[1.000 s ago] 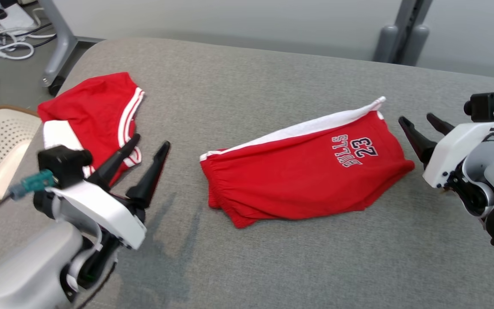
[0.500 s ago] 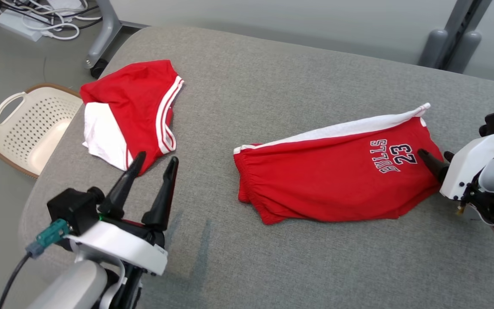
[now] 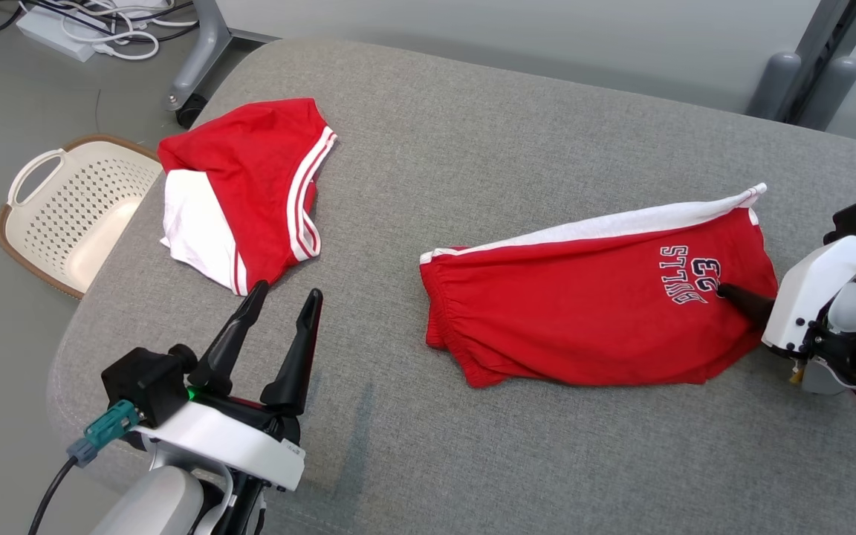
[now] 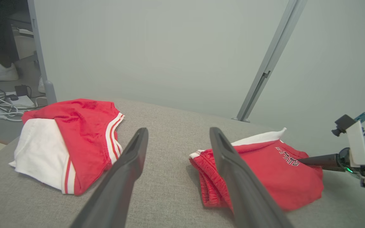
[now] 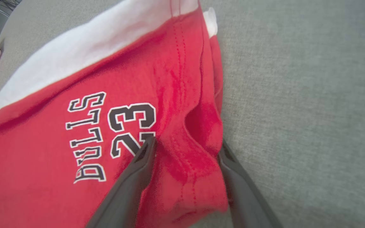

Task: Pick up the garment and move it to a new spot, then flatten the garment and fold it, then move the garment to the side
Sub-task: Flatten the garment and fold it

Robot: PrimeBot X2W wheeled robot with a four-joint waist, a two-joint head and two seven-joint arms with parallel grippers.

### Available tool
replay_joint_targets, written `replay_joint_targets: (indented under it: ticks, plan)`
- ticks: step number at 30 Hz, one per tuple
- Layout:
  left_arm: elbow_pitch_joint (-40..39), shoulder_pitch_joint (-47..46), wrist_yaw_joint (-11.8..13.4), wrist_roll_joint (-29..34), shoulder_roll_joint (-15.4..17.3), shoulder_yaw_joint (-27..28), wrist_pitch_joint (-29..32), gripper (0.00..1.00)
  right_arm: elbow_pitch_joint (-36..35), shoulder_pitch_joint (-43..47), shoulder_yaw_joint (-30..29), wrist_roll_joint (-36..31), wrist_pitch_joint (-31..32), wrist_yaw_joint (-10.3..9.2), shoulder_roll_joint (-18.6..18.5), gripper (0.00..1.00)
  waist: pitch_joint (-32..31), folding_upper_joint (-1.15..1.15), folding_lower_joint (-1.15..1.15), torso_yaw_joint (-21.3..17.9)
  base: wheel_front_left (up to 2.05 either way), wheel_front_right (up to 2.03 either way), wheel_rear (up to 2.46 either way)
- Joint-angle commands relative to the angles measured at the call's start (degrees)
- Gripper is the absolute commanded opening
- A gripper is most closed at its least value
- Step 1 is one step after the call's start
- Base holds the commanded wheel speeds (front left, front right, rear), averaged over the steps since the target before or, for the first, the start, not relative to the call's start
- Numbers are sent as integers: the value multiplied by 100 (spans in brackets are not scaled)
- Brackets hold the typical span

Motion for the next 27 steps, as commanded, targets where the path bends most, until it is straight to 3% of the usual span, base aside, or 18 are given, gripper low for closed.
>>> replay_joint_targets:
  ticks: [1,2,3,9,27]
  plan:
    - [10,-1,-23,47,13,47,-3,100,-3,82,35,18,62,2,45,38,-2,0,0,-1,0,0,0]
    - [33,3,-40,70,3,66,-3,100,-26,70,40,0,20,2,38,8,-7,0,0,-3,0,0,0]
    - [55,9,-57,97,-14,77,-3,100,-50,61,39,-18,-38,2,31,0,-14,0,0,-9,0,0,0]
    - [151,149,-105,164,-75,136,-3,100,-195,156,27,7,-303,2,28,0,-226,0,0,-206,0,0,0]
    - [176,499,-47,373,-122,104,16,100,-1018,1257,16,204,-1456,2,-140,0,-869,0,0,-1566,0,0,0]
